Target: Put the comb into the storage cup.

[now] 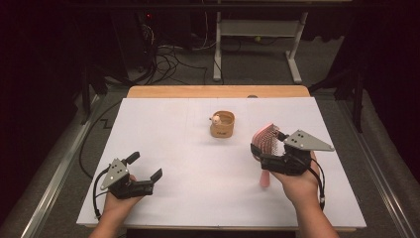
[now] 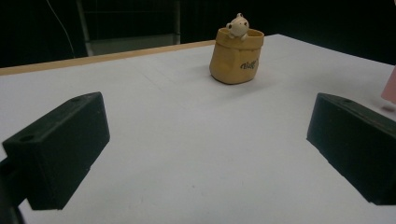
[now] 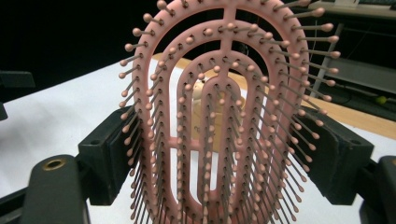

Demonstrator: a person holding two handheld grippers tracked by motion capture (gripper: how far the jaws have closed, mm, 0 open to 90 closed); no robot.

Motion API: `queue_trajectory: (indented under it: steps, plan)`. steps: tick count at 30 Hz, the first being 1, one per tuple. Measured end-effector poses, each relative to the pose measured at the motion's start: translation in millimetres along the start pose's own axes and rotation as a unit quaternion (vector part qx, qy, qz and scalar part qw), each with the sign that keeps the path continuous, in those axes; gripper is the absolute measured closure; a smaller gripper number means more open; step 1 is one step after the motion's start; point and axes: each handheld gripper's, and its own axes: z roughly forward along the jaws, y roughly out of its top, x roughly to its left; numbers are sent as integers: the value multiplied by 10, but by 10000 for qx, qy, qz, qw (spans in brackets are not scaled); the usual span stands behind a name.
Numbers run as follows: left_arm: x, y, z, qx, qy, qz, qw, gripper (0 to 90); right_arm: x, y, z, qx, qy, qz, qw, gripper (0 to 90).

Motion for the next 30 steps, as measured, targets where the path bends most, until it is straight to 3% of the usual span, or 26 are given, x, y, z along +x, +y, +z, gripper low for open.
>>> queue_trajectory:
  steps: [15,30]
  plan:
    - [1,-3,14,16,-7,5,10000,0,-14,-87,-58,-403,-157,128,9990,204]
    - [-4,-3,15,10,-17,10,10000,0,-19,-31,-76,-416,-252,112,9988,204]
